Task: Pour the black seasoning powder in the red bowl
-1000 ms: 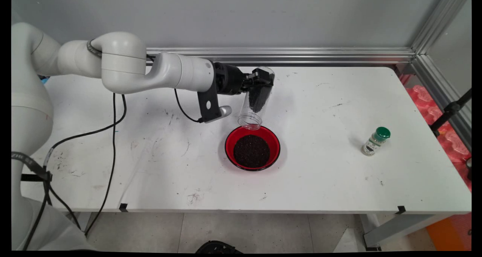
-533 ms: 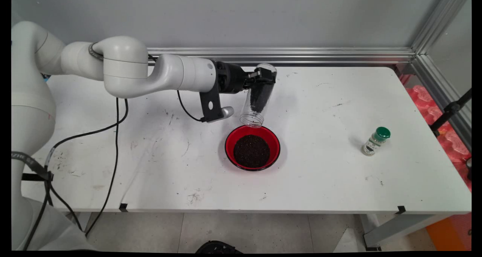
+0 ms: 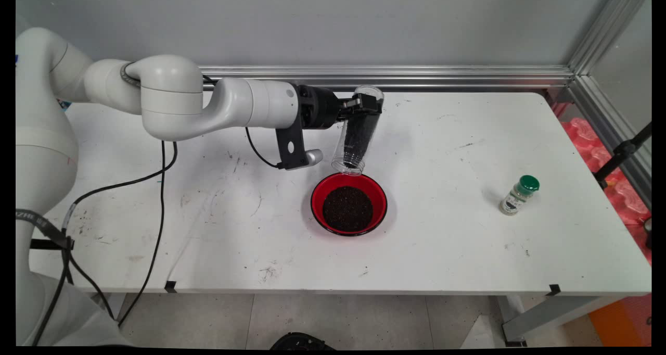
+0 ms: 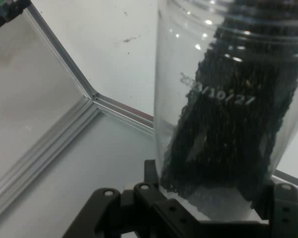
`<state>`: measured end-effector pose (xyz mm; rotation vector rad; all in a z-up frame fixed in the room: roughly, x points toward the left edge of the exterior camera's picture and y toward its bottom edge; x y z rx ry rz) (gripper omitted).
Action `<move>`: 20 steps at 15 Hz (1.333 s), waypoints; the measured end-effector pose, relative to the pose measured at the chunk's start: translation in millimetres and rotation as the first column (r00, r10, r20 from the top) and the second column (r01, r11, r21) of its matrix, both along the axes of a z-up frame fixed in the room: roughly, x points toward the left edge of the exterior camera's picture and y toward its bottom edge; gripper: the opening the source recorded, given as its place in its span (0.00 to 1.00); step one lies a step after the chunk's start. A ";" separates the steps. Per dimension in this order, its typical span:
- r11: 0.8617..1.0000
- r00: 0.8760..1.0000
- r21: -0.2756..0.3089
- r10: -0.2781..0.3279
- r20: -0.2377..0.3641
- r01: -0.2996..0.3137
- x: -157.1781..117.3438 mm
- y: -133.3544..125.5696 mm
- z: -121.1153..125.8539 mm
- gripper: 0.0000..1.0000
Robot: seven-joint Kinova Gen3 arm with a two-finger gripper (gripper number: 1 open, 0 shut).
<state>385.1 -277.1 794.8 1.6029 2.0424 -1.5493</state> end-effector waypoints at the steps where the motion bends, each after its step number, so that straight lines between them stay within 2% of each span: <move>1: 1.000 1.000 -0.004 -0.003 0.002 0.003 0.0 1.1 -0.1 0.00; 20: 0.994 0.997 -0.085 -0.071 0.043 0.075 -2.9 18.4 1.9 0.00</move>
